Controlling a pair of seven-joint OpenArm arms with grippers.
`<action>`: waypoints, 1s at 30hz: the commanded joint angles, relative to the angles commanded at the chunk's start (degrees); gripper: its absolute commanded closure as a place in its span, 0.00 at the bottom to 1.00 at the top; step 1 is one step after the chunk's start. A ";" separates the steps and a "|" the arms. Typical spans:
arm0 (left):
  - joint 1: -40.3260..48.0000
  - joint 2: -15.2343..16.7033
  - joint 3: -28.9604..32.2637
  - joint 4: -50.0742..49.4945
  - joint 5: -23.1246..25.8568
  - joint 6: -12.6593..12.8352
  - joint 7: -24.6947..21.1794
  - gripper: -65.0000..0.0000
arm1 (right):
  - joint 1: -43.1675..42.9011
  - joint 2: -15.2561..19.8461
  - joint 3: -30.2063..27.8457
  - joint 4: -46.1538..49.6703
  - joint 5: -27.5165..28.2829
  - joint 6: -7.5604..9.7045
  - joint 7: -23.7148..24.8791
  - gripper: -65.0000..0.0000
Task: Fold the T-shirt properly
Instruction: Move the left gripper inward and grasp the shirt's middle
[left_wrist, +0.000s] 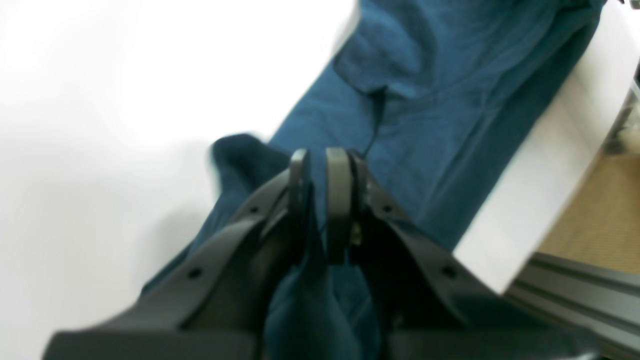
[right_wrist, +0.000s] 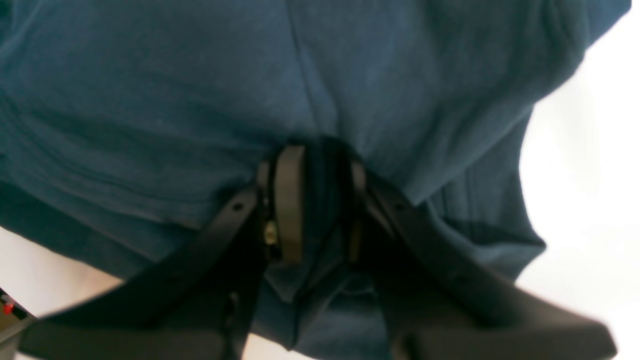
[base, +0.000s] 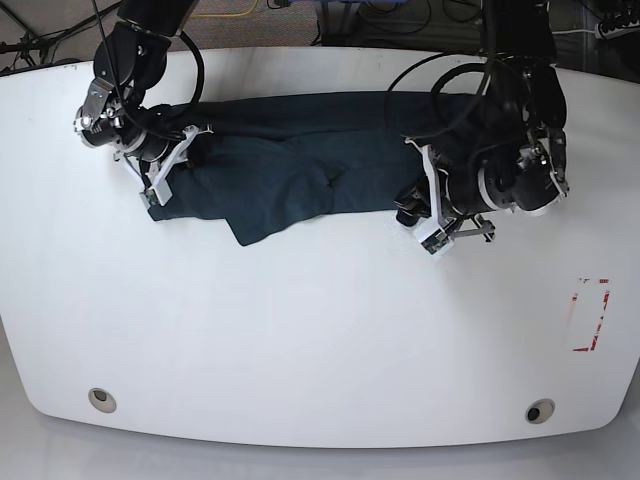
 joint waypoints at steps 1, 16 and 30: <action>0.00 0.18 0.44 0.00 0.00 0.00 0.00 0.94 | -0.09 0.00 0.00 0.00 0.00 0.00 0.00 0.82; -2.55 1.93 0.62 -1.85 -0.09 0.00 0.00 0.47 | -0.09 0.09 0.00 -0.18 0.00 0.00 0.09 0.82; 1.67 -5.98 -5.54 -4.04 -2.20 0.00 0.00 0.45 | 0.09 0.00 0.00 0.18 0.09 0.00 0.09 0.82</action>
